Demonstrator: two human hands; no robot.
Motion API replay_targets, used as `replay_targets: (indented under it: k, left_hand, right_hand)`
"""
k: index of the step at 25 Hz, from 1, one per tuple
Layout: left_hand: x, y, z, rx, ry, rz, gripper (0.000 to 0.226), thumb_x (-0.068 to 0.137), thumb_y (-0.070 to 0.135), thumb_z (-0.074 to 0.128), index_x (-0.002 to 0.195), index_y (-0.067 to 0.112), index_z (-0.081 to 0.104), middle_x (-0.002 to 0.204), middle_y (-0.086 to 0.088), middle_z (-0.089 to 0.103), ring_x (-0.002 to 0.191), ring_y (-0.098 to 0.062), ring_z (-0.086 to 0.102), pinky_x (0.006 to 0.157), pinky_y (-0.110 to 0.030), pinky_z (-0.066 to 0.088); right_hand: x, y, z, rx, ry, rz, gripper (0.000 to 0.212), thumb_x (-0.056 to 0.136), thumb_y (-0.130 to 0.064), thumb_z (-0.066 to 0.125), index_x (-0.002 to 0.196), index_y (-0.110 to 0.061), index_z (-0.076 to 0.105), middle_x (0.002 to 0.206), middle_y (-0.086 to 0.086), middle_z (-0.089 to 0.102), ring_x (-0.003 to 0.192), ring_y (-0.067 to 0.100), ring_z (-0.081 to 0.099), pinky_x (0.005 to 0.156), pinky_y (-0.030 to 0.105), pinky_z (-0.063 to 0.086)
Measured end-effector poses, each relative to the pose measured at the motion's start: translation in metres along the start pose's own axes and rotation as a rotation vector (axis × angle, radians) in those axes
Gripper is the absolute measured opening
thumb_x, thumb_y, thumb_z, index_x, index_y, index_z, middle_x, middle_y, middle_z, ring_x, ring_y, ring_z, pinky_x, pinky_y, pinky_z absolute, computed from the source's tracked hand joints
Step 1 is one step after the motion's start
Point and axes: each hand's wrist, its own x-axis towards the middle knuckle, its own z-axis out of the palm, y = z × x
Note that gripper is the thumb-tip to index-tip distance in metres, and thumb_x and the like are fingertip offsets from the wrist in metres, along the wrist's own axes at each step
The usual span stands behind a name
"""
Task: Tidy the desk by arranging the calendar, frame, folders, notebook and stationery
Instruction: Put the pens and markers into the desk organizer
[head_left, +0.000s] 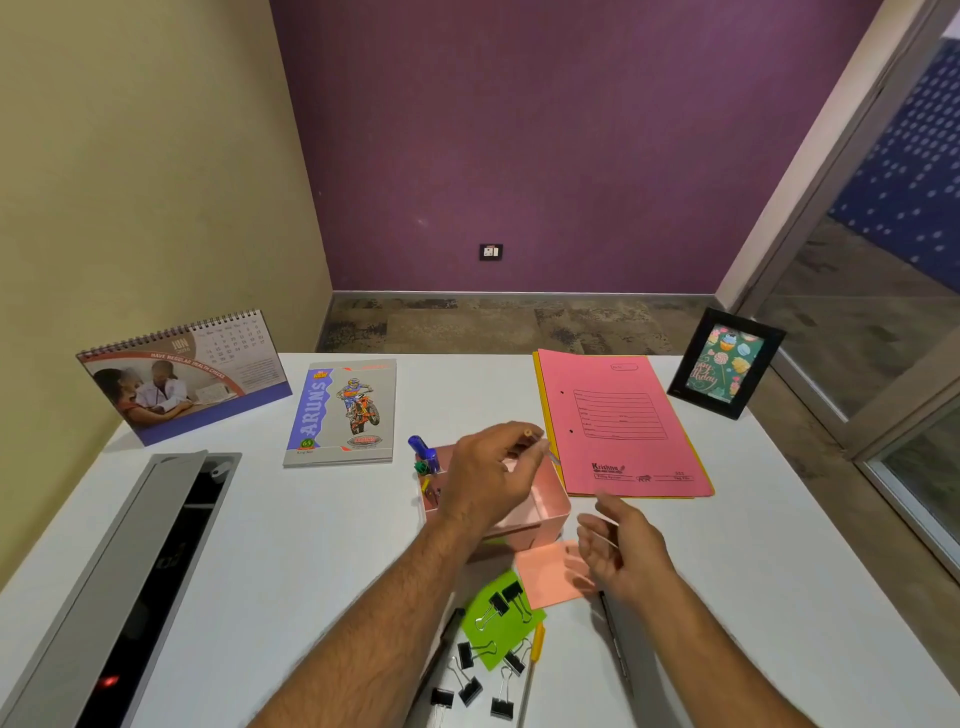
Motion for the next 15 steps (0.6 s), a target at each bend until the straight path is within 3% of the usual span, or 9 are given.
replay_targets:
  k: [4, 8, 15]
  left_hand:
    - [0.012, -0.018, -0.006, 0.272, -0.061, -0.197, 0.026, 0.090, 0.040, 0.063, 0.109, 0.026, 0.072, 0.095, 0.008, 0.077, 0.082, -0.011, 0.071, 0.075, -0.030, 0.059]
    - [0.013, -0.029, -0.007, 0.391, -0.130, -0.355, 0.025, 0.093, 0.042, 0.059, 0.113, 0.030, 0.068, 0.099, 0.007, 0.076, 0.086, -0.015, 0.070, 0.075, -0.032, 0.058]
    - [0.013, -0.036, -0.003, 0.408, -0.259, -0.493, 0.024, 0.098, 0.036, 0.052, 0.110, 0.022, 0.067, 0.101, 0.001, 0.073, 0.090, -0.018, 0.065, 0.071, -0.029, 0.049]
  right_hand:
    - [0.018, 0.025, -0.038, -0.720, 0.253, -0.414, 0.022, 0.072, -0.027, 0.080, 0.070, -0.011, 0.066, 0.070, 0.004, 0.071, 0.065, 0.026, 0.067, 0.071, 0.043, 0.060]
    - [0.024, 0.043, -0.070, -1.257, 0.281, -0.337, 0.033, 0.056, -0.040, 0.081, 0.071, -0.018, 0.061, 0.070, -0.005, 0.068, 0.070, 0.016, 0.065, 0.066, 0.030, 0.053]
    - [0.038, 0.053, -0.081, -1.389, 0.217, -0.207, 0.038, 0.058, -0.043, 0.080, 0.079, -0.013, 0.070, 0.077, -0.003, 0.074, 0.079, 0.018, 0.070, 0.074, 0.028, 0.056]
